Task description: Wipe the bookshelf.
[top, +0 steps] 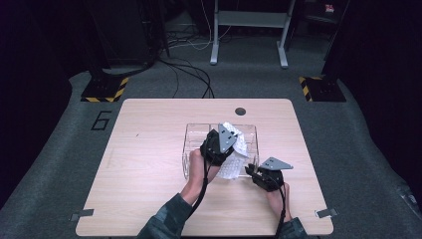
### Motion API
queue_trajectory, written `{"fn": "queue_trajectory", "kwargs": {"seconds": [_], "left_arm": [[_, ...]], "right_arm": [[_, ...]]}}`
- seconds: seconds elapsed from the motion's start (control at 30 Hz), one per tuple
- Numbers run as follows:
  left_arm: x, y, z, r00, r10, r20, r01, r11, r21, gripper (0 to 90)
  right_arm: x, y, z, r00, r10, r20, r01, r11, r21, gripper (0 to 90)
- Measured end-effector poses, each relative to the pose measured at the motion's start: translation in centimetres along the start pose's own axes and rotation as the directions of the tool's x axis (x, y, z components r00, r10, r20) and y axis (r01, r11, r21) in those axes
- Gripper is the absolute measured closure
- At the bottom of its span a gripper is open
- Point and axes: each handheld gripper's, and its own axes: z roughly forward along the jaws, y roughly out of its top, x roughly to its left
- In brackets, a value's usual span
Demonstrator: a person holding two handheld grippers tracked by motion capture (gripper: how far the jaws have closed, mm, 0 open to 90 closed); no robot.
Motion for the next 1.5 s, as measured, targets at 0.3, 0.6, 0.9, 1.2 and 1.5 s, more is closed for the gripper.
{"fn": "queue_trajectory", "kwargs": {"seconds": [0.3, 0.6, 0.9, 1.2, 1.5], "left_arm": [[-0.4, 2.5, 0.6, 0.9999, -0.003, 0.010, 0.004, 0.9978, -0.066, 81.7], [-0.8, 2.2, 3.4, 0.9999, -0.011, 0.013, 0.011, 0.9999, -0.002, 81.7], [-1.8, 0.2, 5.6, 0.9994, -0.021, 0.028, 0.018, 0.9945, 0.103, 81.9], [-2.7, -0.9, 6.0, 0.9984, -0.005, 0.056, -0.003, 0.9889, 0.148, 82.0], [-3.8, -2.2, 6.1, 0.9953, 0.012, 0.096, -0.028, 0.9839, 0.177, 82.1]], "right_arm": [[0.0, 0.0, 0.0, 1.0000, -0.002, -0.001, 0.002, 1.000, 0.000, 76.2], [0.0, 0.0, 0.0, 0.9999, -0.004, -0.015, 0.004, 1.000, -0.004, 76.2], [0.0, 0.0, 0.0, 1.0000, -0.008, -0.003, 0.008, 1.000, 0.001, 76.2], [0.1, -0.1, 0.0, 1.0000, 0.009, -0.001, -0.009, 1.000, -0.003, 76.1], [0.0, -0.1, 0.0, 0.9999, 0.006, -0.010, -0.006, 1.000, -0.003, 75.9]]}}
